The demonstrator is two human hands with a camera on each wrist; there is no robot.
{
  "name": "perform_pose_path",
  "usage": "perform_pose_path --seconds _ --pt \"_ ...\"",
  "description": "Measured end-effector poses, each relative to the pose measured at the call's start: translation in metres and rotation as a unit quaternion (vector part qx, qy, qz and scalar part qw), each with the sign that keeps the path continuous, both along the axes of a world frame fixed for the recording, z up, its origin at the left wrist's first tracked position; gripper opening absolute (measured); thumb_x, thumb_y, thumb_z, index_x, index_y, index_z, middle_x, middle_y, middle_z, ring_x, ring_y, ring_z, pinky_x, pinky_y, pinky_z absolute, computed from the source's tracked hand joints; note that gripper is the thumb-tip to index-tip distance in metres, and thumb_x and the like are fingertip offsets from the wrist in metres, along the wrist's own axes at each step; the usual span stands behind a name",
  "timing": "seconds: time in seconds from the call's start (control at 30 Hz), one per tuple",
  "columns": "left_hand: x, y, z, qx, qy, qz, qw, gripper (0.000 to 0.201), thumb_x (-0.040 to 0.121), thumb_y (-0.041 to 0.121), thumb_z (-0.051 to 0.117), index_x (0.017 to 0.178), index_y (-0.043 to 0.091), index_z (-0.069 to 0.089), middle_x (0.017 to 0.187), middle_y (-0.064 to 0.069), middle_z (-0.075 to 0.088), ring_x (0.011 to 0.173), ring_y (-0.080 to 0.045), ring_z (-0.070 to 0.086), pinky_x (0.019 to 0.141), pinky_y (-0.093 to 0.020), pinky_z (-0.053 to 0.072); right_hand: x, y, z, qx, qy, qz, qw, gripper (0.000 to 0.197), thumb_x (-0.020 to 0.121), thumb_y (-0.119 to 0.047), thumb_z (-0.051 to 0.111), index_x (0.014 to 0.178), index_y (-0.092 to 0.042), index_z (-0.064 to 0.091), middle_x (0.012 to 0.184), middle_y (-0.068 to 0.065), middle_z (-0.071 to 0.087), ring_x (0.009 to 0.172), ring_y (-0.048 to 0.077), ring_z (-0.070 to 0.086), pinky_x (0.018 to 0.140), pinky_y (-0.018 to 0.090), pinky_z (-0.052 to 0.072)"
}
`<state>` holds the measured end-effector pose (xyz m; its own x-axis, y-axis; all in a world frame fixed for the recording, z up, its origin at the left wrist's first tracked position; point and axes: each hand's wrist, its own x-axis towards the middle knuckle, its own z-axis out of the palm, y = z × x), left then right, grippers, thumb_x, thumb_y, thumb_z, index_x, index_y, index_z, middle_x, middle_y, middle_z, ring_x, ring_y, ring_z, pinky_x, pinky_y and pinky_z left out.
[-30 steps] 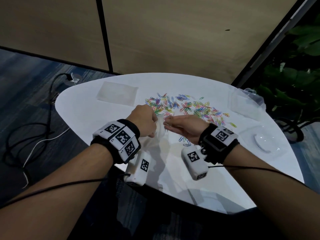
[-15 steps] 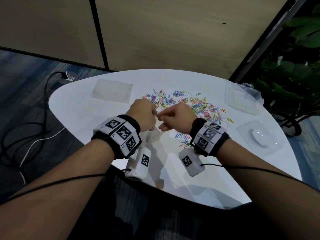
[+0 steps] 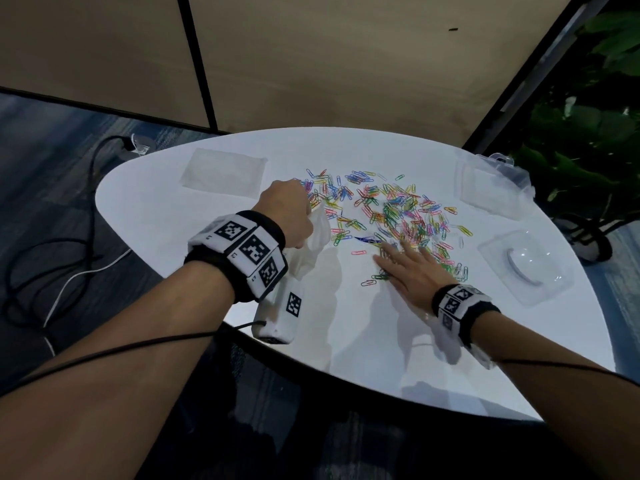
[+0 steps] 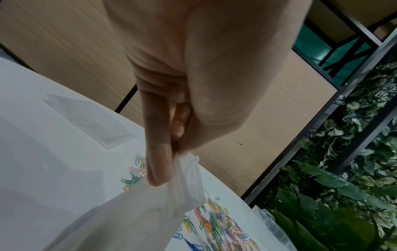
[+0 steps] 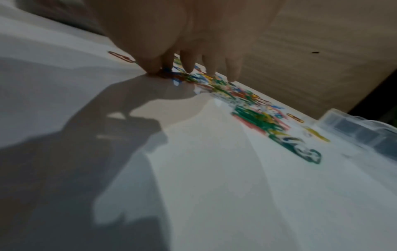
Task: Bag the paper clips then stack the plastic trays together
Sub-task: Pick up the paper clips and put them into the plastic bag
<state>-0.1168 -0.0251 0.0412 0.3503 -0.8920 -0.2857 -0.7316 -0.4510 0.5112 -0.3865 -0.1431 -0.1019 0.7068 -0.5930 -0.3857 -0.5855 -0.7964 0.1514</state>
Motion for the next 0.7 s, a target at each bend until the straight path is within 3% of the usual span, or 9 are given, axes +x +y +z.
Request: perform_pose_path --seconds 0.07,0.17,0.27,0.37,0.43,0.5,0.57,0.63,0.7 --pt "-0.003 -0.001 0.000 0.004 -0.008 -0.002 1.000 0.029 0.082 -0.008 0.058 0.105 -0.003 0.076 0.085 -0.018 0.078 0.083 -0.030 0.076 0.085 -0.042 0.062 0.003 -0.009 0.003 0.002 -0.005 -0.062 0.998 0.051 0.103 -0.042 0.017 0.154 -0.034 0.016 0.165 0.002 0.000 0.148 0.040 0.012 0.115 0.055 0.027" --pt "-0.007 -0.001 0.001 0.007 -0.024 -0.012 1.000 0.029 0.084 -0.007 0.056 0.103 -0.001 0.077 0.086 -0.015 0.079 0.082 -0.028 0.076 0.084 -0.040 0.062 0.012 -0.021 0.010 -0.007 -0.070 -0.082 0.994 0.038 0.103 -0.029 0.038 0.139 -0.020 0.045 0.144 0.014 0.043 0.120 0.038 0.054 0.092 0.044 0.053" --pt "-0.009 -0.002 0.002 0.008 -0.027 -0.013 1.000 0.028 0.087 -0.005 0.054 0.104 0.000 0.077 0.089 -0.015 0.079 0.079 -0.025 0.077 0.083 -0.039 0.063 0.025 -0.028 0.018 -0.002 -0.079 -0.086 0.993 0.022 0.097 -0.017 0.051 0.112 -0.008 0.065 0.110 0.012 0.064 0.097 0.030 0.063 0.082 0.031 0.049" --pt "-0.011 -0.004 0.003 0.013 -0.032 -0.019 0.999 0.028 0.088 -0.005 0.055 0.106 -0.001 0.076 0.095 -0.015 0.078 0.079 -0.025 0.077 0.083 -0.040 0.063 0.030 -0.035 0.022 0.002 -0.094 -0.158 0.983 0.020 0.090 -0.004 0.053 0.095 -0.009 0.072 0.098 0.011 0.069 0.092 0.027 0.065 0.080 0.028 0.051" --pt "-0.012 -0.007 0.005 0.020 -0.031 -0.027 0.999 0.028 0.089 -0.005 0.055 0.106 0.001 0.076 0.093 -0.014 0.079 0.079 -0.025 0.077 0.084 -0.039 0.063 0.027 -0.040 0.026 0.030 -0.143 -0.245 0.958 0.021 0.085 -0.003 0.058 0.092 -0.010 0.077 0.095 0.010 0.074 0.092 0.027 0.069 0.085 0.029 0.056" --pt "-0.014 -0.010 0.005 0.026 -0.025 -0.033 0.999 0.029 0.089 -0.004 0.054 0.106 0.004 0.076 0.089 -0.013 0.079 0.076 -0.022 0.077 0.084 -0.039 0.063 0.019 -0.047 0.030 0.087 -0.230 -0.363 0.899 0.011 0.081 -0.010 0.072 0.087 -0.015 0.079 0.092 0.002 0.075 0.090 0.020 0.070 0.088 0.025 0.055" --pt "-0.016 -0.014 0.004 0.029 -0.017 -0.036 0.999 0.030 0.089 -0.004 0.052 0.104 0.005 0.076 0.086 -0.012 0.079 0.068 -0.015 0.075 0.084 -0.038 0.063 0.010 -0.052 0.033 0.189 -0.323 -0.463 0.803 0.009 0.076 -0.015 0.080 0.082 -0.021 0.078 0.092 -0.001 0.075 0.088 0.017 0.071 0.090 0.028 0.056" --pt "-0.019 -0.018 0.002 0.030 -0.012 -0.044 0.999 0.027 0.088 -0.004 0.052 0.096 0.004 0.076 0.082 -0.010 0.079 0.061 -0.008 0.070 0.084 -0.037 0.063 0.009 -0.051 0.044 0.304 -0.418 -0.511 0.687 0.019 0.080 -0.007 0.077 0.098 -0.010 0.075 0.100 0.008 0.074 0.084 0.018 0.072 0.084 0.030 0.059" --pt "-0.024 -0.023 0.001 0.036 0.001 -0.052 0.998 0.018 0.087 -0.006 0.057 0.084 0.002 0.073 0.079 -0.009 0.078 0.066 -0.014 0.073 0.085 -0.039 0.062 0.019 -0.039 0.065 0.412 -0.517 -0.521 0.541 0.026 0.083 0.002 0.072 0.108 0.005 0.068 0.100 0.017 0.072 0.081 0.020 0.074 0.075 0.026 0.061"
